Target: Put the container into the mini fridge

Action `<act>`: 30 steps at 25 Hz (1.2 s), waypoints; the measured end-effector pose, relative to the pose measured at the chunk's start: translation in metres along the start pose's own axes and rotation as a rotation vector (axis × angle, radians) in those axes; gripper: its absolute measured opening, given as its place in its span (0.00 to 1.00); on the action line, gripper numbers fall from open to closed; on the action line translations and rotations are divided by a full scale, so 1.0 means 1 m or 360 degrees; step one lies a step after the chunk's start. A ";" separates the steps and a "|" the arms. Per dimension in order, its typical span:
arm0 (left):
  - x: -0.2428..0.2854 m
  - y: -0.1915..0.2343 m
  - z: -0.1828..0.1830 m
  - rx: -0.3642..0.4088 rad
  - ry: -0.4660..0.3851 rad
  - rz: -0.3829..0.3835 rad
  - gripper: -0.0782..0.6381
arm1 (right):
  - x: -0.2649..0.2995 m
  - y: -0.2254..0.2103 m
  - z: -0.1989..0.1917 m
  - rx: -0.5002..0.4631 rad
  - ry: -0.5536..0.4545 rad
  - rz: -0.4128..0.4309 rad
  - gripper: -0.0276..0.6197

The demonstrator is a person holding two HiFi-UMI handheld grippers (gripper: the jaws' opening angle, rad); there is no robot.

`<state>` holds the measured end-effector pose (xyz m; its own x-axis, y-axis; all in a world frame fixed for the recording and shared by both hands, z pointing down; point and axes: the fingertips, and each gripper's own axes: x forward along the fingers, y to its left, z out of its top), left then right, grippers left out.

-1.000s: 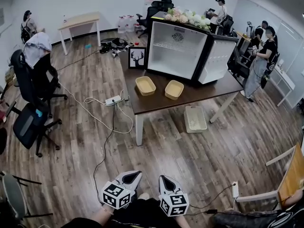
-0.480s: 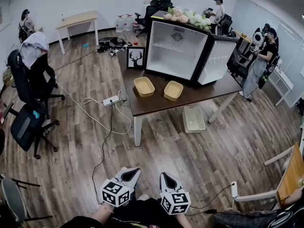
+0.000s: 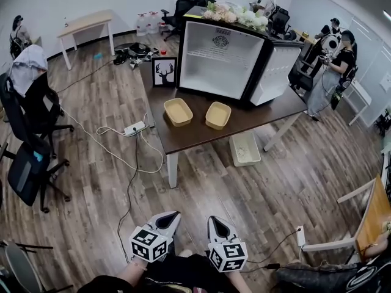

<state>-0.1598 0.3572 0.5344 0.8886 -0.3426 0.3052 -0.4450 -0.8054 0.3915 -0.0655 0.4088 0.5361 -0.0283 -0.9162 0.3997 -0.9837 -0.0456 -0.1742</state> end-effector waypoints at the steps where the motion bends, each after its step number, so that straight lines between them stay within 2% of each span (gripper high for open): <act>1: 0.003 0.005 0.005 -0.0003 -0.0009 0.0000 0.12 | 0.005 -0.002 0.003 0.0001 -0.0005 -0.0011 0.05; 12: 0.037 0.074 0.058 0.0027 -0.0068 0.0019 0.12 | 0.080 -0.015 0.050 -0.0093 -0.0052 -0.0050 0.05; 16: 0.048 0.098 0.078 0.0049 -0.0071 0.0006 0.12 | 0.108 -0.010 0.070 -0.0071 -0.0091 -0.0028 0.05; 25: 0.061 0.152 0.107 0.0104 -0.0028 -0.0050 0.12 | 0.161 -0.009 0.090 -0.0071 -0.0086 -0.0196 0.05; 30: 0.067 0.180 0.118 0.0117 -0.0011 -0.0056 0.12 | 0.189 -0.014 0.105 -0.0074 -0.0106 -0.0244 0.05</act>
<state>-0.1667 0.1323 0.5230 0.9045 -0.3165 0.2859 -0.4042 -0.8502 0.3372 -0.0383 0.1950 0.5195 0.1328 -0.9243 0.3577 -0.9828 -0.1695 -0.0731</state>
